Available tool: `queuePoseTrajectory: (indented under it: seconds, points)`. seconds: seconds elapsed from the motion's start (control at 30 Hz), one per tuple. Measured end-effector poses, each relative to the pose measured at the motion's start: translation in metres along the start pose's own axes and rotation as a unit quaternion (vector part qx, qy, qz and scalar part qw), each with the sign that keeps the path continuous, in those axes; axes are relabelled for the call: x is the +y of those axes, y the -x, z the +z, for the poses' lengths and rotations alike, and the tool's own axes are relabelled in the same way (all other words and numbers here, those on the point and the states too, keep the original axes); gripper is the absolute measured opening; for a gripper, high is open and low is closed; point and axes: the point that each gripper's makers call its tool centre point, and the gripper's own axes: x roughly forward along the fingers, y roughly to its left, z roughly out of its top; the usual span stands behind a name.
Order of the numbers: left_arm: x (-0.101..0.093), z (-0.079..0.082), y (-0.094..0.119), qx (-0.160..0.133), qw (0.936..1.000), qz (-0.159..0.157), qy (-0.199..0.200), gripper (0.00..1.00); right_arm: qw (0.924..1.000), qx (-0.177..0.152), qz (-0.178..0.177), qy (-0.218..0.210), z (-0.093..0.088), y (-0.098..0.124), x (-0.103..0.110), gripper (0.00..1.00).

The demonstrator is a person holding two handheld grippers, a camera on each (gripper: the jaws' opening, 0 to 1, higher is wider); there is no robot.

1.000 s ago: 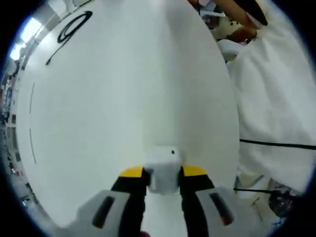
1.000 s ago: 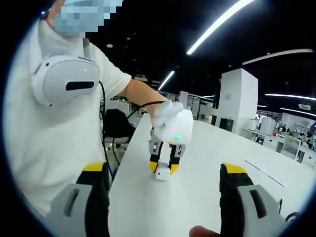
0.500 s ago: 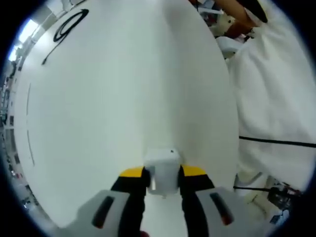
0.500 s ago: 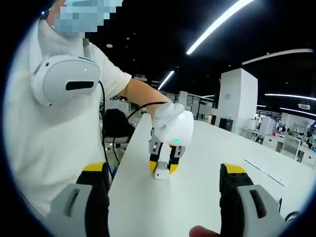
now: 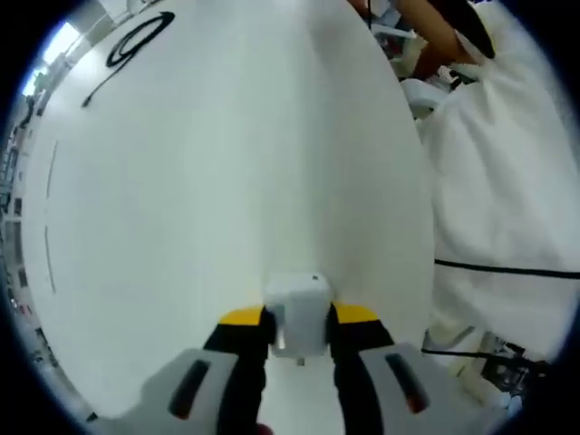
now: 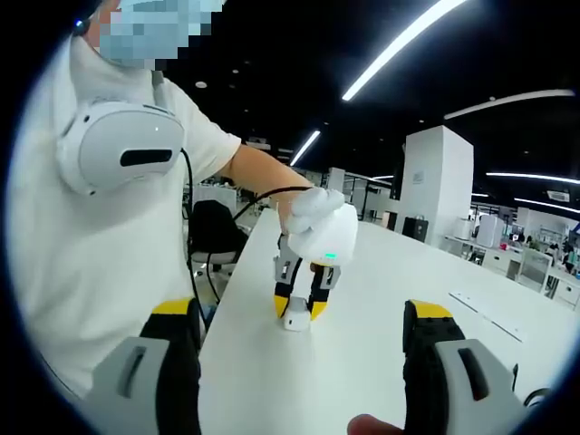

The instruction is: Plug the desk Type‑C cable into the charger adapter.

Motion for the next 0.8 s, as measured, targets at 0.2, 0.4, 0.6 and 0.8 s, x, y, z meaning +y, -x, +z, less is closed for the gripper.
queuePoseTrajectory:
  seconds: [0.2,0.4,0.6,0.8]
  points:
    - [-0.0006,0.0004,0.0003,-0.005,1.0000,-0.004,0.002,0.25,1.0000,0.001,0.000,0.000,0.0001,-0.0005,0.0000,0.94]
    - [-0.0041,-0.0017,-0.0009,-0.005,0.9999,-0.009,-0.008,0.30,1.0000,0.001,0.000,0.000,0.0007,-0.0008,0.0002,0.94]
    - [-0.0042,-0.0051,-0.0017,-0.007,0.9999,-0.008,-0.001,0.30,1.0000,0.001,0.001,0.002,0.0014,-0.0021,0.0008,0.94]
    - [-0.0046,-0.0068,-0.0010,-0.012,0.9999,-0.005,0.005,0.25,1.0000,0.002,0.002,0.002,0.0017,-0.0039,0.0023,0.94]
